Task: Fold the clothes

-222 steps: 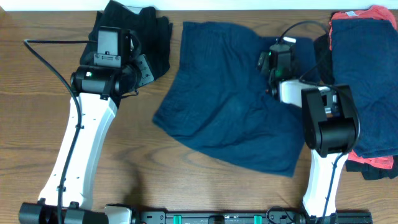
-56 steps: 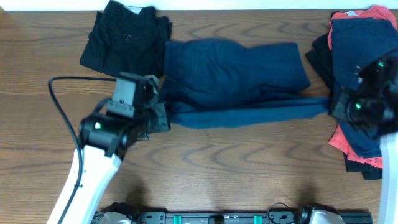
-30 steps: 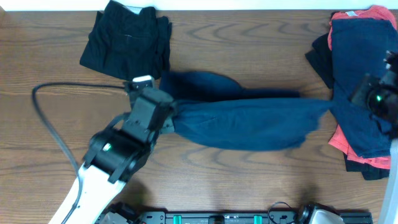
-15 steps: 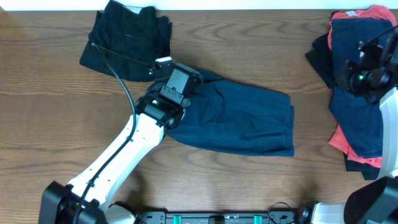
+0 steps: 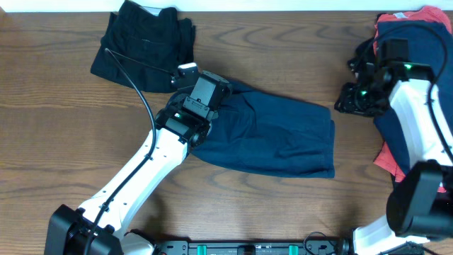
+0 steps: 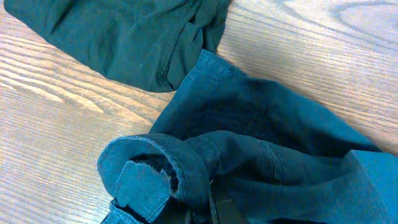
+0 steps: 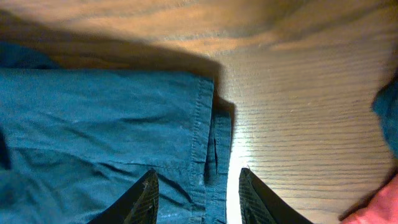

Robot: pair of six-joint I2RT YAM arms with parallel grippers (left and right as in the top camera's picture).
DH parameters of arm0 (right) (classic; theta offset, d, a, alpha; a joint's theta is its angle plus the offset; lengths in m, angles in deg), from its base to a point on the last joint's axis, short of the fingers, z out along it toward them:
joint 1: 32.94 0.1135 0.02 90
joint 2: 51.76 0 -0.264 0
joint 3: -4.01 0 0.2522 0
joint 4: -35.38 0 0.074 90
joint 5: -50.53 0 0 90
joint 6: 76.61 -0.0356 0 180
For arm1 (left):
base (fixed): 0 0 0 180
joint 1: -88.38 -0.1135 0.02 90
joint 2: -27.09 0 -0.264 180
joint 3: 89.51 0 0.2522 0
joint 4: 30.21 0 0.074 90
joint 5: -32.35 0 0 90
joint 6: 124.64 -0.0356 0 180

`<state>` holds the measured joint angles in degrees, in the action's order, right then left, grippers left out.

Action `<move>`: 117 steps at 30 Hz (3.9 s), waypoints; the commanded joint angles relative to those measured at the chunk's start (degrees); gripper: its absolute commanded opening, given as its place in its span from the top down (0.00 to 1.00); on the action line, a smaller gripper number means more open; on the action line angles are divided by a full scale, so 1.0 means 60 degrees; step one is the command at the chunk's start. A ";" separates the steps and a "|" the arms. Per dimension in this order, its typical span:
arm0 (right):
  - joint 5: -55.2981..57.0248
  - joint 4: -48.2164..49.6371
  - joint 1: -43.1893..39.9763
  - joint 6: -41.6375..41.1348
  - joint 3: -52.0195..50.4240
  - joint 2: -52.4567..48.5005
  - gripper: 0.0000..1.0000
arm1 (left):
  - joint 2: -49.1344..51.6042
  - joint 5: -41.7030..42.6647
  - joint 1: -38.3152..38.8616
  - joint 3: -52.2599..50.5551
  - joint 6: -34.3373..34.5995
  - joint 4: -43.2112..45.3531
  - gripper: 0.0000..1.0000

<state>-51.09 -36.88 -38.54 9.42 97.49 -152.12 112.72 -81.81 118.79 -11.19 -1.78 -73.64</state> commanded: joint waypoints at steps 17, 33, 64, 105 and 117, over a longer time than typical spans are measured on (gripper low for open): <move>0.0470 0.2918 0.0699 -0.1774 -0.2503 -0.0393 0.52 | 0.0022 0.0466 -0.0036 0.0011 0.0044 0.0113 0.94; 0.0466 0.5446 0.0816 -0.2637 -0.3566 -0.0397 0.75 | 0.0022 0.0707 -0.0040 0.0011 0.0036 0.0069 0.94; 0.2138 0.0878 0.0521 -0.2073 0.0011 0.3891 0.99 | -0.0984 0.0707 -0.1268 0.0047 -0.1614 0.0579 0.94; -0.0135 0.2692 0.2696 -0.2160 -0.3300 -0.0259 0.91 | 0.0896 0.0933 -0.1264 0.0029 -0.1326 0.1512 0.94; -0.0098 0.2670 0.2696 -0.2197 -0.3326 -0.0259 0.90 | 0.3180 0.0918 -0.1300 0.0029 -0.1330 0.4156 0.91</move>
<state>-52.20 -20.86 -22.70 -2.95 77.69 -153.36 129.48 -75.99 111.34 -11.19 -10.46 -50.21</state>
